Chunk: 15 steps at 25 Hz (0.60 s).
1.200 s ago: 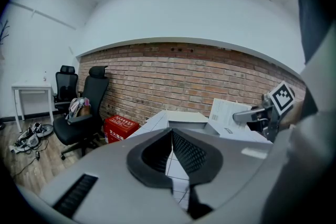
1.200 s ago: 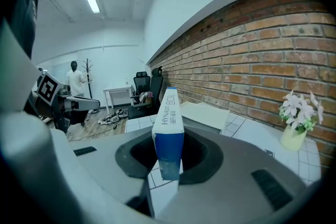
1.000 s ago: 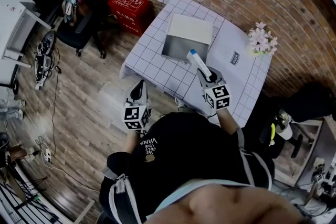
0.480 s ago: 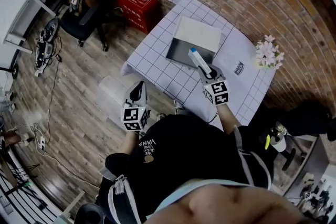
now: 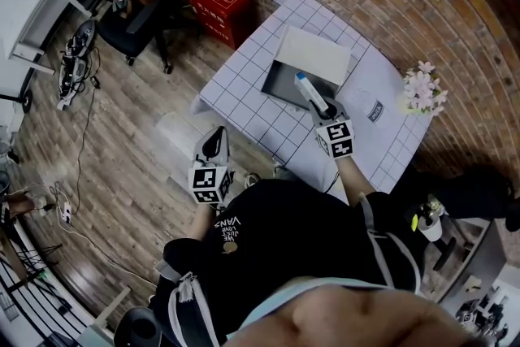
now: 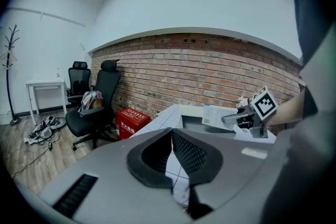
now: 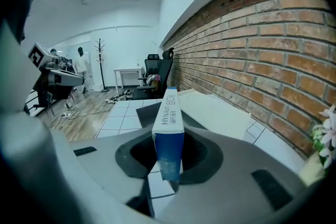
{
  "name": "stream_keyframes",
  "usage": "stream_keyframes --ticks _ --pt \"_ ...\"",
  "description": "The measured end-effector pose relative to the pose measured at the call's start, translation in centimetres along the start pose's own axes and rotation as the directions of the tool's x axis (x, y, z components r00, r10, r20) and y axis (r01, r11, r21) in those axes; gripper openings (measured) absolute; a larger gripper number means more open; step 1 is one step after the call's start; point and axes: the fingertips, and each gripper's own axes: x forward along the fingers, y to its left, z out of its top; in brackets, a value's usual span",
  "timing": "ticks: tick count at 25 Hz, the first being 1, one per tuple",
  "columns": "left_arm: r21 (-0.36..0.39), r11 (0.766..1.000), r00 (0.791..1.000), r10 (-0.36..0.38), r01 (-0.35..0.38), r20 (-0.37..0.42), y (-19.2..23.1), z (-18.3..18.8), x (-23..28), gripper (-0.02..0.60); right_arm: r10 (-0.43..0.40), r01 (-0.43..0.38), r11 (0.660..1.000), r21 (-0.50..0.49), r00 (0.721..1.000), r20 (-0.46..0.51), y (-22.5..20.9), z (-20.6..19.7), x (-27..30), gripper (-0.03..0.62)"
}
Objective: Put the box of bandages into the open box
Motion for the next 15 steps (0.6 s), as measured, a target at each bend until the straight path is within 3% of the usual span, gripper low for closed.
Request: stream_keyframes --ticks 15 --pt "-0.012 1.0 0.999 0.026 -0.026 -0.034 0.3 -0.9 0.2 0.012 -0.009 0.005 0.997 -0.079 0.998 -0.055 -0.3 -0.9 2.6 0.072"
